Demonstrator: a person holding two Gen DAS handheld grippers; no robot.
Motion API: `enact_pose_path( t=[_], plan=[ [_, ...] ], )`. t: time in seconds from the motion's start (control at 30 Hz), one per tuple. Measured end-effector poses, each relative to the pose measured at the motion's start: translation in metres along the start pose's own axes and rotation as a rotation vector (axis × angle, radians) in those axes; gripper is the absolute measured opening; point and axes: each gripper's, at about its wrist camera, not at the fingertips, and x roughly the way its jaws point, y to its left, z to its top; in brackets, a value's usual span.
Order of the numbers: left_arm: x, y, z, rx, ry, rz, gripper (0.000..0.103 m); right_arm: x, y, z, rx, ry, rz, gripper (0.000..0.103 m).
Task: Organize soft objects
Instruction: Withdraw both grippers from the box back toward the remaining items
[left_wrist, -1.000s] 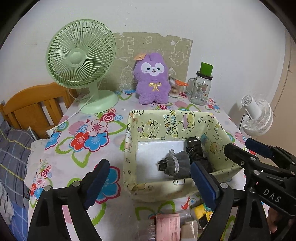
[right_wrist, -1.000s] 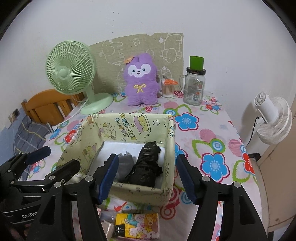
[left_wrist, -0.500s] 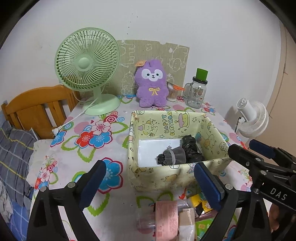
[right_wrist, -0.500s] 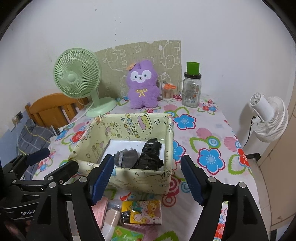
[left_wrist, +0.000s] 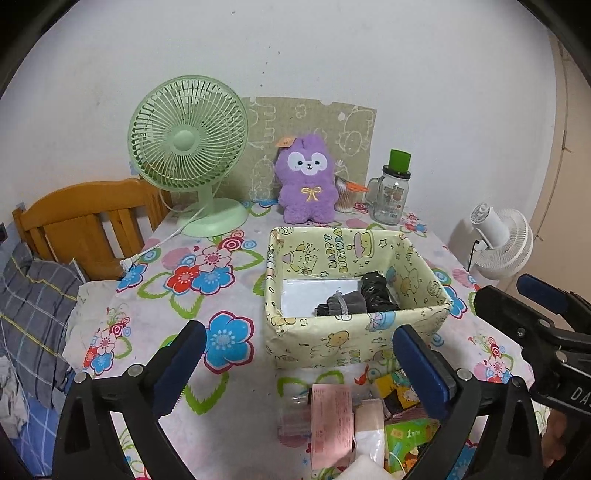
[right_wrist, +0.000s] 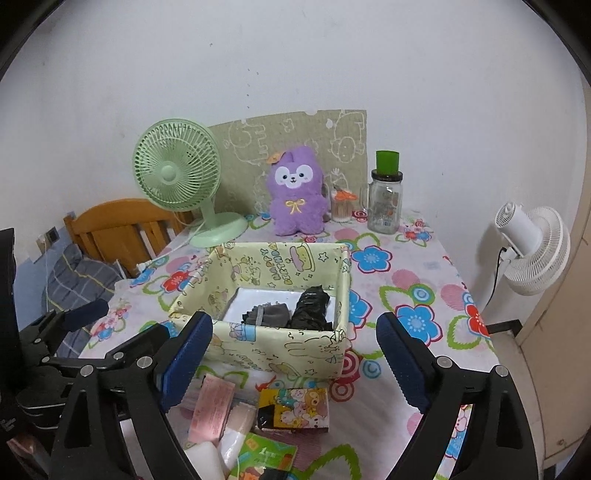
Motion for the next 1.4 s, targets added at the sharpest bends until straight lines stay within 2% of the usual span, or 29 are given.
enact_pose_path(
  t=[0.27,0.57,0.83,1.4],
  plan=[
    [-0.019,-0.008,-0.011,0.036,-0.029,0.023,0.103,-0.007,0.003,-0.007,-0.009,-0.006,0.003,0.093],
    [-0.03,-0.012,-0.023,0.041,-0.033,0.007,0.103,-0.011,0.004,-0.018,-0.009,0.005,-0.003,0.093],
    [-0.027,-0.017,-0.037,0.047,-0.006,-0.006,0.103,-0.007,0.002,-0.033,0.007,0.041,0.012,0.093],
    [-0.014,-0.026,-0.07,0.071,0.014,-0.046,0.102,0.002,-0.006,-0.068,0.006,0.056,0.004,0.093]
  ],
)
